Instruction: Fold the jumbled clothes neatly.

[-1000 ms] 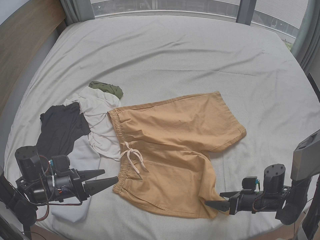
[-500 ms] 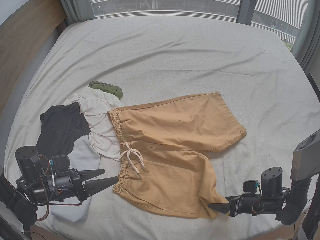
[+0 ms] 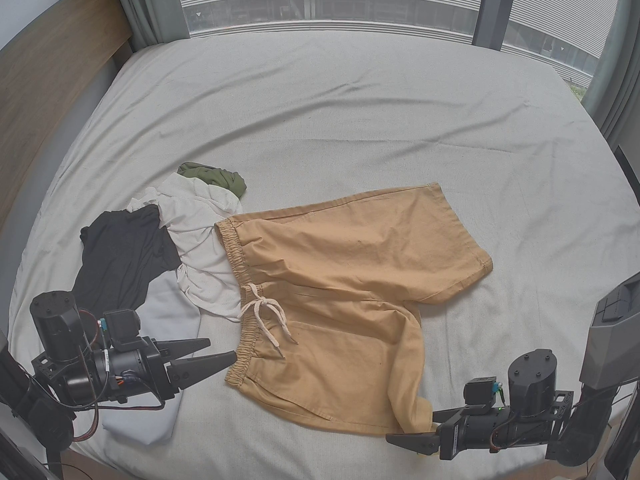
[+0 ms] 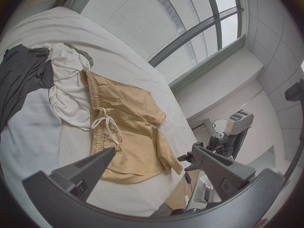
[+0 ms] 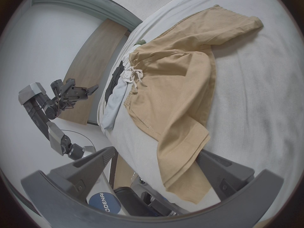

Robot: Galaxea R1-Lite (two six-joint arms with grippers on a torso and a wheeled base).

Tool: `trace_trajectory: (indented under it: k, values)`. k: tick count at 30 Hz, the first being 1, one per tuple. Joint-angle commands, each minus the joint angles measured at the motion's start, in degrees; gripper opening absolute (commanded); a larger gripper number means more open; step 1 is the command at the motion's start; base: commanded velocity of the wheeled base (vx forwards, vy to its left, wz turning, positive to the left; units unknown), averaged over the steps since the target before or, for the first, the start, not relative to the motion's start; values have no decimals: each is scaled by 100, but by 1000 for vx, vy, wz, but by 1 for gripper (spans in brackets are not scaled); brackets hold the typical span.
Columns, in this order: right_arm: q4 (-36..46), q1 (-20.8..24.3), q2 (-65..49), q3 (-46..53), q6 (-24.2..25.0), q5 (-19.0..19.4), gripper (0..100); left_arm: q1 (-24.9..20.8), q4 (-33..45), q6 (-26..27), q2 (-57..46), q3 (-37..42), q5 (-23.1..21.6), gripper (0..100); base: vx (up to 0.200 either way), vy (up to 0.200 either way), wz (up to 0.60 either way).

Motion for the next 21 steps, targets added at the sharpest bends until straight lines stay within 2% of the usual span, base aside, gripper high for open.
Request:
trace_trajectory:
  k: [1, 9, 13, 17, 18, 21]
  values:
    - [25, 53, 9, -203, 60, 31, 100, 0, -2, -12, 16, -12, -1, 100, 0, 0, 0]
    - [52, 97, 360, -766, 262, 190, 100, 9, -2, -21, 34, -21, -1, 100, 0, 0, 0]
    - [52, 97, 510, -906, 350, 128, 100, 9, -11, -65, 34, -21, -1, 100, 0, 0, 0]
    - [52, 9, 501, -871, 491, -13, 100, 9, -11, -82, 34, -30, -1, 100, 0, 0, 0]
    - [43, -52, 492, -853, 552, -197, 100, 0, -11, -82, 34, -21, -1, 100, 0, 0, 0]
    - [-10, -193, 466, -853, 570, -408, 100, 0, -11, -82, 34, -21, -1, 100, 0, 0, 0]
